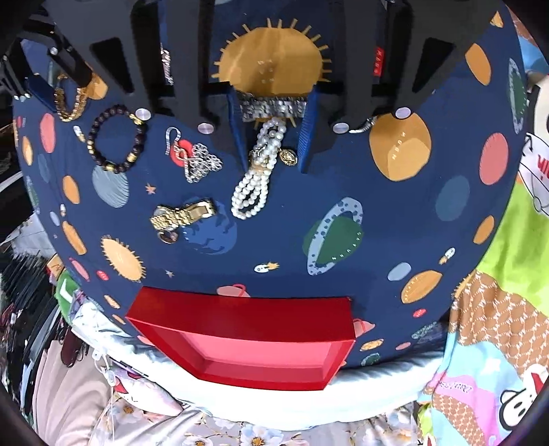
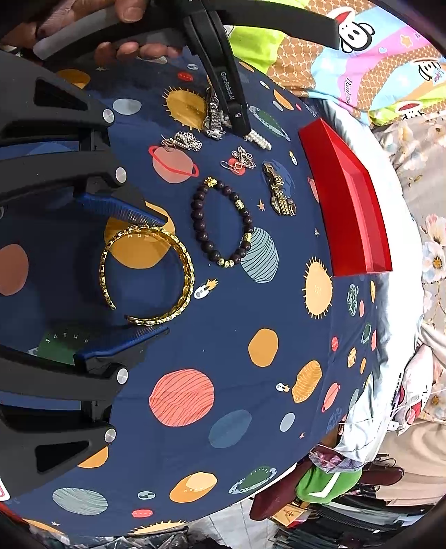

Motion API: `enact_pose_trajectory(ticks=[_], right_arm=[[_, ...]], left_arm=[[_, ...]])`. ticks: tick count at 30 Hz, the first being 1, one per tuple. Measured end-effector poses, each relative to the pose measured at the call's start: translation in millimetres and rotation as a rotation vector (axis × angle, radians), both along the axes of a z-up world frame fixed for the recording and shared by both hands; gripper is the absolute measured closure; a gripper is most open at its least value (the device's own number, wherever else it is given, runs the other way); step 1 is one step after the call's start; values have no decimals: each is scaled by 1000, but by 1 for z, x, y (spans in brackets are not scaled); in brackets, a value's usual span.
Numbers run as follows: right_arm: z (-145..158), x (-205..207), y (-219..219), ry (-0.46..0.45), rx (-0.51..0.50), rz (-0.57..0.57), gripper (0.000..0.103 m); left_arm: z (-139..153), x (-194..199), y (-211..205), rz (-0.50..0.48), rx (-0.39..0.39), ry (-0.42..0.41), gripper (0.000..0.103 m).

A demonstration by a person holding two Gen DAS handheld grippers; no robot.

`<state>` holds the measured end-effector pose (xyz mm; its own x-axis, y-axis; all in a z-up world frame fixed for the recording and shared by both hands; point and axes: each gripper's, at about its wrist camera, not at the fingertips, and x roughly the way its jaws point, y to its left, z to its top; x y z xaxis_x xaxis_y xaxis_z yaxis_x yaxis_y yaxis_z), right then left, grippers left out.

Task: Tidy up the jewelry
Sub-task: 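Grasp the pearl necklace with the left gripper while the right gripper holds the bangle, then carry necklace and bangle into the red tray and open both grippers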

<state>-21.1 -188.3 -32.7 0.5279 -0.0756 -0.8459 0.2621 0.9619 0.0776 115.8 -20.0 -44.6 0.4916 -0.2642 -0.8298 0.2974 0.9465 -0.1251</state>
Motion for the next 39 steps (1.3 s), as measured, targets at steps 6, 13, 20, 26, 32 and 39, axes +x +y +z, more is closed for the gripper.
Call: enact_pose_trajectory(ticks=[6,13,20,26,32,39], right_arm=[[7,-1,2,-12,-5,6,47],[33,3,2,-58,-2,19,47],[66,33,-5,-119,28,55,47],[98,108,-25,-184,58,101,47],[116,213,-41,-221,51,139,47],[94,328,-34,-158,83,177,47]], left_arm=[[9,-9,4,8,-36,5,85],[48,-21,13,7,-91,-44,85],[92,-6,18,19,-115,-108,85],[121,48,8,25,-107,-169,85],[128,134,-13,31,-86,-191,85],[104,228,-36,46,-59,-139,85]])
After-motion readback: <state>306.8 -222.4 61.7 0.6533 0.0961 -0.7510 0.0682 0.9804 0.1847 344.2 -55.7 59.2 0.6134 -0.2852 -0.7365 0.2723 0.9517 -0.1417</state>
